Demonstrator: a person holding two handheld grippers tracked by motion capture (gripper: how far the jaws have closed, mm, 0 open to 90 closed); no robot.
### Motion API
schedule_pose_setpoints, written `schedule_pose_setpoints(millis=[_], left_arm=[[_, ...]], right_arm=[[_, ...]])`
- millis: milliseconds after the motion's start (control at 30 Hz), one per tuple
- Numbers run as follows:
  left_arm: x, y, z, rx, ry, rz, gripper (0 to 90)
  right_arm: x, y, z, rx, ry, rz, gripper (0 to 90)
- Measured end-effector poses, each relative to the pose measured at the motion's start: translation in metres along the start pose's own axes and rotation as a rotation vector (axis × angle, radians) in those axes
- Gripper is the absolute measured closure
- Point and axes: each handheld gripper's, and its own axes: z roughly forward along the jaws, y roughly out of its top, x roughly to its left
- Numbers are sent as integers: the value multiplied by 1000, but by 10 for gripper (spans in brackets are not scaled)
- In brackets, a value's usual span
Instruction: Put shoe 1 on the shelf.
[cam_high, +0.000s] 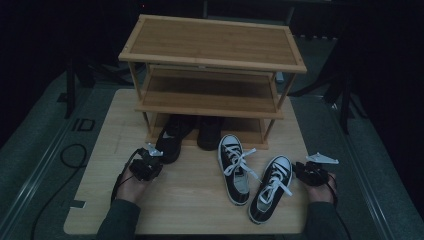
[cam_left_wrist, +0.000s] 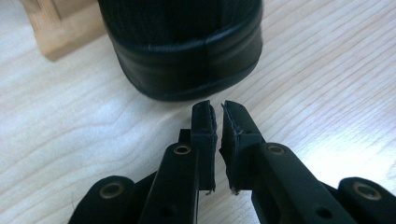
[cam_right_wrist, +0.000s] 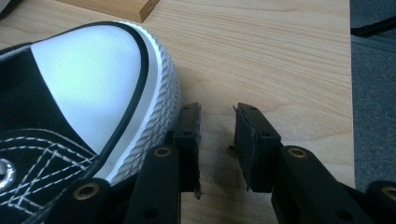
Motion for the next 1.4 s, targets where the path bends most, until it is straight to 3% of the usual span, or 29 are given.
schedule_pose_setpoints(millis=[133, 400, 1000, 1233, 1400], left_arm=[[1, -1, 8, 30, 5, -13, 829], [6, 7, 13, 27, 19, -69, 827], [8, 28, 26, 26, 25, -67, 827], [18, 35, 34, 22, 28, -93, 825], [21, 39, 37, 33, 42, -82, 825]], right_arm=[[0, 0, 0, 0, 0, 0, 707], [0, 0, 0, 0, 0, 0, 707], [0, 0, 0, 1, 1, 2, 708], [0, 0, 0, 1, 1, 2, 708], [0, 0, 0, 1, 1, 3, 708]])
